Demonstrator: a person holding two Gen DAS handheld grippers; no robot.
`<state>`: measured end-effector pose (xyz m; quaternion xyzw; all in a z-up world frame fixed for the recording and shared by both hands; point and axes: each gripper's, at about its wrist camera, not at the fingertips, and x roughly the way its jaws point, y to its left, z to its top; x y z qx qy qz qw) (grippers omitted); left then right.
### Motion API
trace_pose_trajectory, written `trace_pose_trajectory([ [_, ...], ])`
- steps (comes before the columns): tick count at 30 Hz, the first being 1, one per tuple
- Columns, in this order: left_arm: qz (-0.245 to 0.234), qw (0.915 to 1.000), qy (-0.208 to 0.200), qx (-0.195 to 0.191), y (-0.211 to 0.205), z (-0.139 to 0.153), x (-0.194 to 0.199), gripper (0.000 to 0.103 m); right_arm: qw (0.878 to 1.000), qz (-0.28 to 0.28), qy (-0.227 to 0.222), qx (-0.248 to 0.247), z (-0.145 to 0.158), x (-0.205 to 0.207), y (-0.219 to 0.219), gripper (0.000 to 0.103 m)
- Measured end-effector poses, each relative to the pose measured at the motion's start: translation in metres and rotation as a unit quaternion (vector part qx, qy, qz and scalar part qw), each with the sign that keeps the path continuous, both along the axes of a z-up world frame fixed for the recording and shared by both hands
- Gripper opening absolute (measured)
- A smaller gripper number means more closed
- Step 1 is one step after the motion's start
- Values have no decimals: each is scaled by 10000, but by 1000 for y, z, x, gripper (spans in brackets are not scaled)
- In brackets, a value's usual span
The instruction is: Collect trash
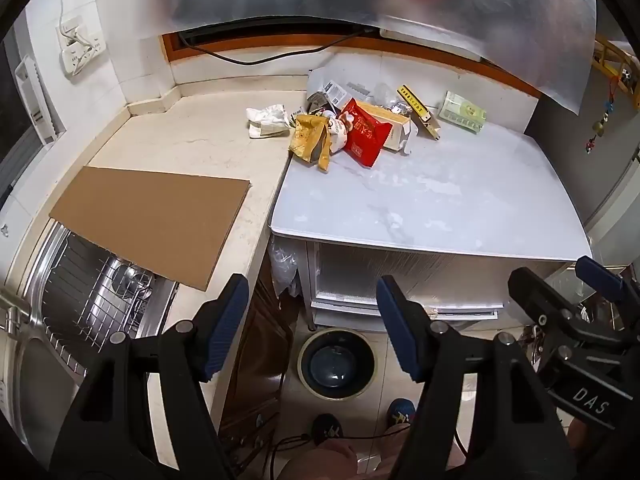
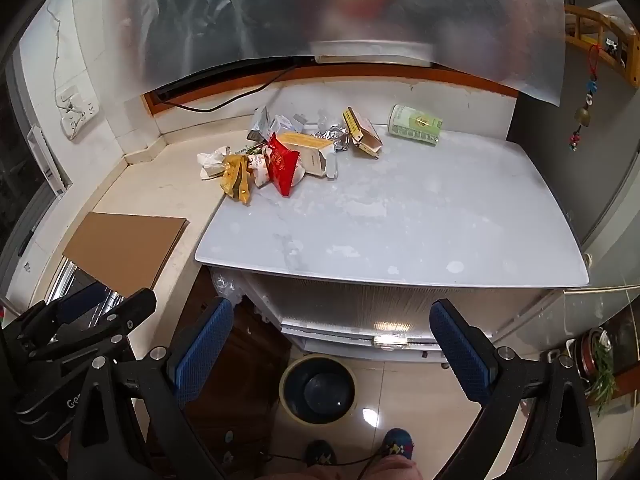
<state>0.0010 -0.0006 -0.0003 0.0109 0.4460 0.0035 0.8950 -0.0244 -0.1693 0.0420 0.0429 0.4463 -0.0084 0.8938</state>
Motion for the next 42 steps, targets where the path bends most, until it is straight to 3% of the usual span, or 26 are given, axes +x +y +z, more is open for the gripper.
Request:
trace_pose_trajectory([
  [10, 76, 9999, 1, -101, 4, 3, 3, 64, 9999, 20, 124, -64, 3, 5, 1, 100],
  [33, 189, 9989, -303, -309, 7, 27, -20, 64, 9997, 104, -164, -122, 26, -18, -5, 100],
  [42, 148, 9995, -259, -54, -4, 30, -25, 64, 9996, 197, -144, -122, 30, -26, -1, 100],
])
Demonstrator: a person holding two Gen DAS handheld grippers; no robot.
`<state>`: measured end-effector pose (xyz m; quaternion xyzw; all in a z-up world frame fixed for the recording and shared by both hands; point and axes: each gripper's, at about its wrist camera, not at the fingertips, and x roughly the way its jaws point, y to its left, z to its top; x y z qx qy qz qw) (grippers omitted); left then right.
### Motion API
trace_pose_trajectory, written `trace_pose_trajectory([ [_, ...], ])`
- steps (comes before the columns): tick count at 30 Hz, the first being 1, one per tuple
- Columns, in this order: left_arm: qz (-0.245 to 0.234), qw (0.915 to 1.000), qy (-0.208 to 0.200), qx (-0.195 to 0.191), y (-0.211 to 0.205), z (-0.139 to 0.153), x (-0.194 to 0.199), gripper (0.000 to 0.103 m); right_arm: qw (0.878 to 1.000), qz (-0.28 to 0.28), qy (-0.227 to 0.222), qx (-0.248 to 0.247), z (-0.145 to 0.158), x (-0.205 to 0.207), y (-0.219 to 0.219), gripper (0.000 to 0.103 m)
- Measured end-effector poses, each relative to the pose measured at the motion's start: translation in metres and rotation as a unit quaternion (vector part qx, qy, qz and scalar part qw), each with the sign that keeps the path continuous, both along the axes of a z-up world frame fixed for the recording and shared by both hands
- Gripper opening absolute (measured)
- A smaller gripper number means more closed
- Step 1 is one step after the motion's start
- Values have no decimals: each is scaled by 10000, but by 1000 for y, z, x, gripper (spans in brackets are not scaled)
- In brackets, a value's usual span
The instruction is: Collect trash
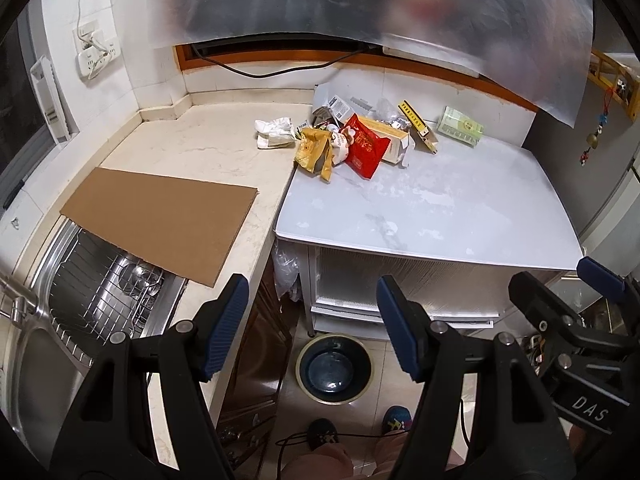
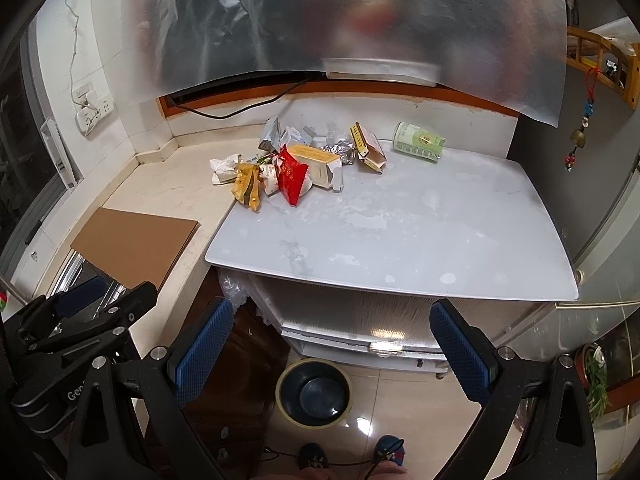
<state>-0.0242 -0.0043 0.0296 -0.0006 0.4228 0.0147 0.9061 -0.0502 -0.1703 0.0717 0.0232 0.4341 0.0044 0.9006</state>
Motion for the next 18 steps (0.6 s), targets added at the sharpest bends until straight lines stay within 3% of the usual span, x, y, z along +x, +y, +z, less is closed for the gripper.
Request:
trace_pose_trajectory([
  [18, 6, 9998, 200, 23, -1, -11, 13, 64, 9999, 20, 142, 29, -8, 9, 0, 100],
])
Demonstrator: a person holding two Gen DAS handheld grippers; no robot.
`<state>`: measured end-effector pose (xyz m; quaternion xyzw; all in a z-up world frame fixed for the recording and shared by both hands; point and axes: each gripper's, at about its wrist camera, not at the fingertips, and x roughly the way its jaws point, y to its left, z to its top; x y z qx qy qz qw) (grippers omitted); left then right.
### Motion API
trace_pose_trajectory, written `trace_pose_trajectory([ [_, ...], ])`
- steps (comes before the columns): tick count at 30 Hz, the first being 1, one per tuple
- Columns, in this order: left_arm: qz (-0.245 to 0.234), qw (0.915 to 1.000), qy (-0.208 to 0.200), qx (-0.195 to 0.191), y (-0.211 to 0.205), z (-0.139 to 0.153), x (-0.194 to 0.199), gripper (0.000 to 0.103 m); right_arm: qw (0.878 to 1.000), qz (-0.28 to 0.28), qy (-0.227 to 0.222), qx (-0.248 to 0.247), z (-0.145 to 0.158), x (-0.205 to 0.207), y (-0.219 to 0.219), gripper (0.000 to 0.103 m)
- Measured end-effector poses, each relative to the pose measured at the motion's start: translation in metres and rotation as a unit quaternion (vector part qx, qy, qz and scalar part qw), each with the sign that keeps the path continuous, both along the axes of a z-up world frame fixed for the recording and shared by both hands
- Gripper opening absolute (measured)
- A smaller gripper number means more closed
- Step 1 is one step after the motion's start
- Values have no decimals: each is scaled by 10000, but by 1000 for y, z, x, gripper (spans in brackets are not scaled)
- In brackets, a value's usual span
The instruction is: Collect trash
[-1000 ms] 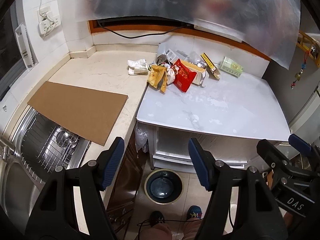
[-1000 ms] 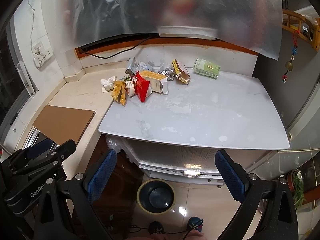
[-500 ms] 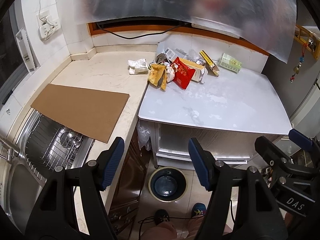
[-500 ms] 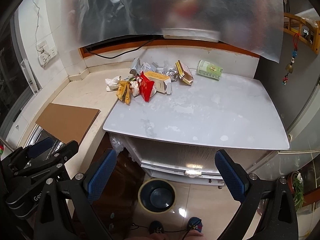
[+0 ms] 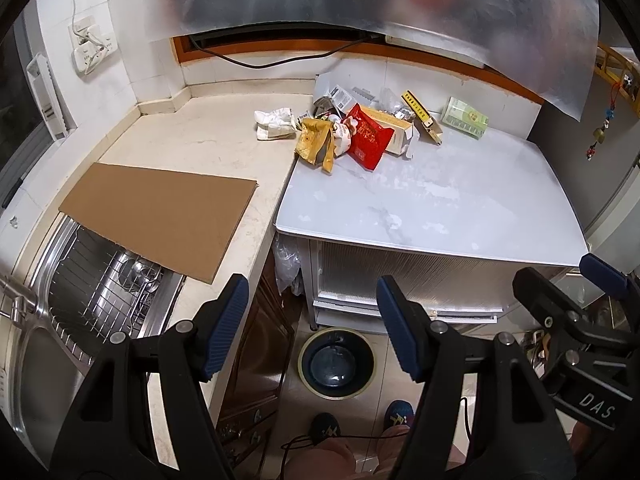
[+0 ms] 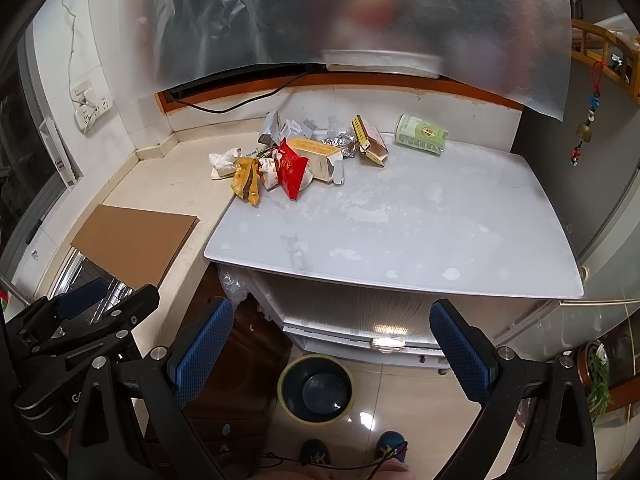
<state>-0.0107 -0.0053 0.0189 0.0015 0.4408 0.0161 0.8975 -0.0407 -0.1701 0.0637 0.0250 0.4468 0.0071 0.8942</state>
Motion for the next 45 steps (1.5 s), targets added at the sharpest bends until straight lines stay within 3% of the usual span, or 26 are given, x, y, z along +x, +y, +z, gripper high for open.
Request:
trace_pose_trajectory([
  [18, -248, 9996, 79, 83, 12, -10, 9, 64, 9998, -95, 92, 157, -11, 12, 15, 100],
  [32, -350, 9994, 62, -36, 17, -7, 21, 64, 9996, -244, 40, 107, -1, 6, 19, 100],
  [45, 113, 9993, 266, -251, 13, -19, 97, 64, 9994, -119, 74, 311, -4, 71, -10, 96],
])
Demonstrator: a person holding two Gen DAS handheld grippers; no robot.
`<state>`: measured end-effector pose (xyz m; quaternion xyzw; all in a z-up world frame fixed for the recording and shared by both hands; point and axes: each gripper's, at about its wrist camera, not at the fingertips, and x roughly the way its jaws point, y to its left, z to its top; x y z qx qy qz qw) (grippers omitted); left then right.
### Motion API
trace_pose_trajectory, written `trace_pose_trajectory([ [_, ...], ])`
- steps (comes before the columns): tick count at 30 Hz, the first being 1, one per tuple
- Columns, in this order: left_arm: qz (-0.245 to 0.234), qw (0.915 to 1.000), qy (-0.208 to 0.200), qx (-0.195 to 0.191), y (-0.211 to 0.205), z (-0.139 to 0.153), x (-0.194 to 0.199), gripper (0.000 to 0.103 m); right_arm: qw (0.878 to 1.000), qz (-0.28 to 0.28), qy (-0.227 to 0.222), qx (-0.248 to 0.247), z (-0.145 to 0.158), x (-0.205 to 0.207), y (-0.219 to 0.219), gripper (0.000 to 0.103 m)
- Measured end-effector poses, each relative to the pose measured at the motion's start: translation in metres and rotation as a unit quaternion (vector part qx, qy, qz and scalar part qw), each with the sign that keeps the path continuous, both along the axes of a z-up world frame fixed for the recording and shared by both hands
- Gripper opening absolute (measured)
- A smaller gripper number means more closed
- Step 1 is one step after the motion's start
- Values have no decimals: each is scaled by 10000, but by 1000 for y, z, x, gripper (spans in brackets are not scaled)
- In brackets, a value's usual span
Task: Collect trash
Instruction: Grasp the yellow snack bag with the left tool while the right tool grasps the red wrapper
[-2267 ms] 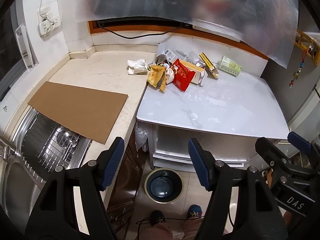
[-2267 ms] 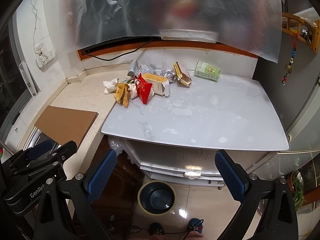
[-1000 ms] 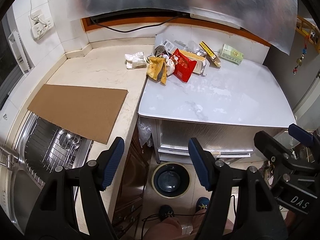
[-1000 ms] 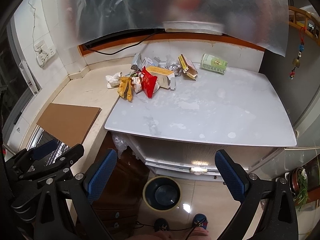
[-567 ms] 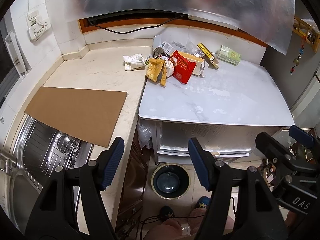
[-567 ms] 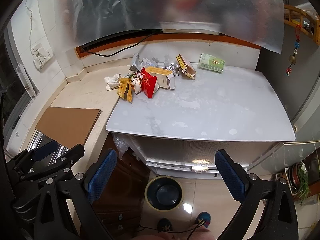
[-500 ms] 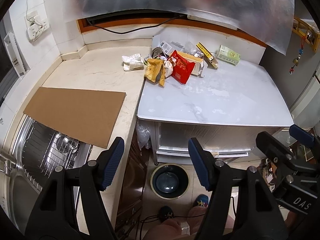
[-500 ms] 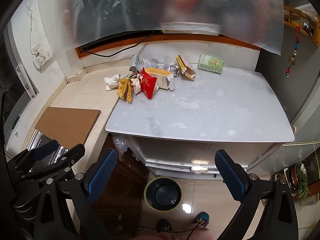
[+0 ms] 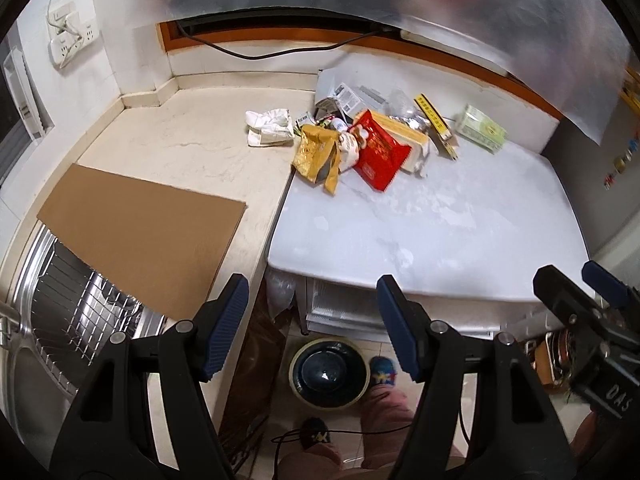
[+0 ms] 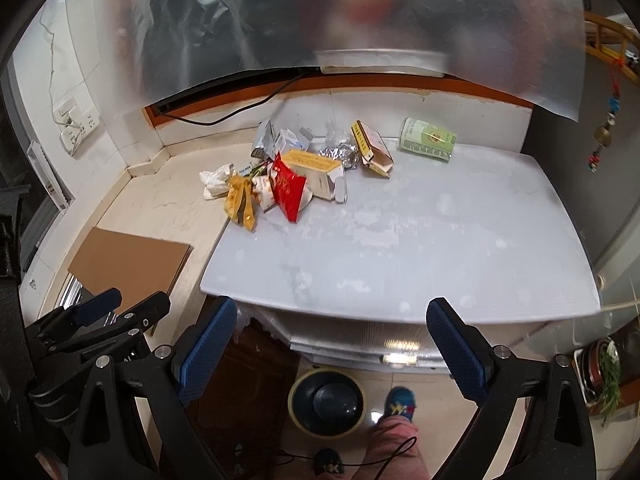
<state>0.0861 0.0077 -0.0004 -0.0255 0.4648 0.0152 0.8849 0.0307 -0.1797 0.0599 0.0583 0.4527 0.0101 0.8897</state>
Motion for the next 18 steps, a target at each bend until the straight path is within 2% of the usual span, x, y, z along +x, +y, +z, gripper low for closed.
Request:
trace_pose_trajectory([
  [3, 175, 9998, 75, -75, -5, -5, 31, 63, 9998, 151, 82, 114, -4, 32, -10, 84],
  [7, 416, 9981, 334, -323, -8, -17, 81, 63, 9981, 429, 243, 367, -14, 85, -27, 83],
  [11, 548, 9962, 536, -415, -8, -34, 122, 63, 9937, 849, 322, 654, -26, 143, -37, 80],
  [15, 798, 9941, 670, -311, -4, -54, 159, 63, 9842, 1437, 500, 909, -47, 203, -28, 70],
  [18, 982, 9912, 795, -383, 4, -69, 178, 63, 9761, 1806, 657, 1012, -66, 236, -14, 62],
])
